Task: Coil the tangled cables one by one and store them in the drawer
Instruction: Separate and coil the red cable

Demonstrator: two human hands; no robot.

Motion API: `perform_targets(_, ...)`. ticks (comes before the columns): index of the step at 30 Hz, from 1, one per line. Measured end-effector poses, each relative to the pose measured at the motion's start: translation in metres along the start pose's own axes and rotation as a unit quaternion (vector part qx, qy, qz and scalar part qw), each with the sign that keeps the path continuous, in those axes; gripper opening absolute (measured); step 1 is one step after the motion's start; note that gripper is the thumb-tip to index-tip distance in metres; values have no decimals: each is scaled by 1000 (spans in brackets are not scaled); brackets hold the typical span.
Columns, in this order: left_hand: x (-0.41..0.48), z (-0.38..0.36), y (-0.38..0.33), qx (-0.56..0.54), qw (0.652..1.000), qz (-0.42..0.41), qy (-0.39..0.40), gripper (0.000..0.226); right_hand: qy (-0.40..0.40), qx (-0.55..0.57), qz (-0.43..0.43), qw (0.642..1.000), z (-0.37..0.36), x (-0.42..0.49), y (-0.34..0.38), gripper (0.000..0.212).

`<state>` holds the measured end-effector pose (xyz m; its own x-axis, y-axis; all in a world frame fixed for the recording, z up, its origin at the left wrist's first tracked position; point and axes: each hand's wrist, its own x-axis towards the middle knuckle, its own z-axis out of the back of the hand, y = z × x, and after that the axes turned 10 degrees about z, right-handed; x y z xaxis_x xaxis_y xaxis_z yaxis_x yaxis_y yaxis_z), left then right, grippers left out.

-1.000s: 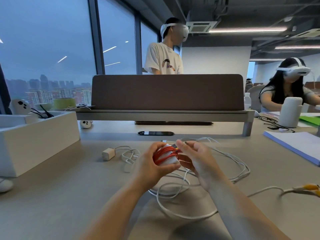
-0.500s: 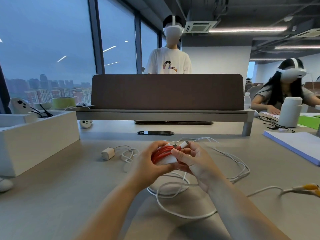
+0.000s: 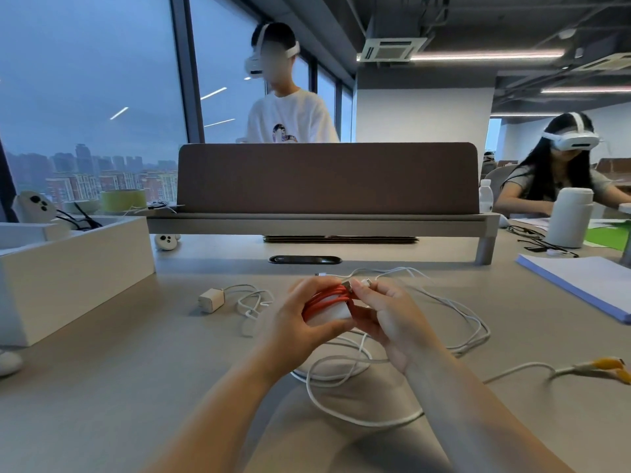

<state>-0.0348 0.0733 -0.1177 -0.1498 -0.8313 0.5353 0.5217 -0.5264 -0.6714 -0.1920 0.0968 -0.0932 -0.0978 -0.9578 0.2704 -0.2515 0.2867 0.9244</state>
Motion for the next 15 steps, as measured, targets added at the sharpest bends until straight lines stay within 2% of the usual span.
perform_targets(5,-1,-4,1,-62,997,-32,-24,53,12,57,-21,998,2,1,1,13)
perform_targets(8,-2,-2,1,-92,996,-10,0,52,9,75,-26,997,3,1,-1,11)
perform_targets(11,-2,-1,-3,-69,996,33,37,64,-7,67,-33,997,5,3,-3,28)
perform_targets(15,2,-3,0,-68,994,82,-2,69,-13,23,-33,999,6,4,-4,48)
